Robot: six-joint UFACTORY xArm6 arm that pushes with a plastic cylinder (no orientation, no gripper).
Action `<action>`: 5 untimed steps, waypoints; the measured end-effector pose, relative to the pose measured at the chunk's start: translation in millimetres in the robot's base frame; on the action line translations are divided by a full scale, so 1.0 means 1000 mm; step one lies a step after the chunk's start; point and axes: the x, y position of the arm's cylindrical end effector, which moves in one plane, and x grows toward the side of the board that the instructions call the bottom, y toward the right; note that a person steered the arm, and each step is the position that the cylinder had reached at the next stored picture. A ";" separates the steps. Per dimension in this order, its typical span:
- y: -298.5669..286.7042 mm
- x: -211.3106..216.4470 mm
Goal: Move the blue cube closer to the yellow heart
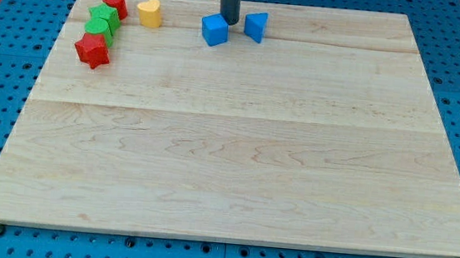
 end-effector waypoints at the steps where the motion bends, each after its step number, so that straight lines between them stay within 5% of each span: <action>1: 0.018 0.006; 2: 0.048 0.018; 5: -0.025 0.027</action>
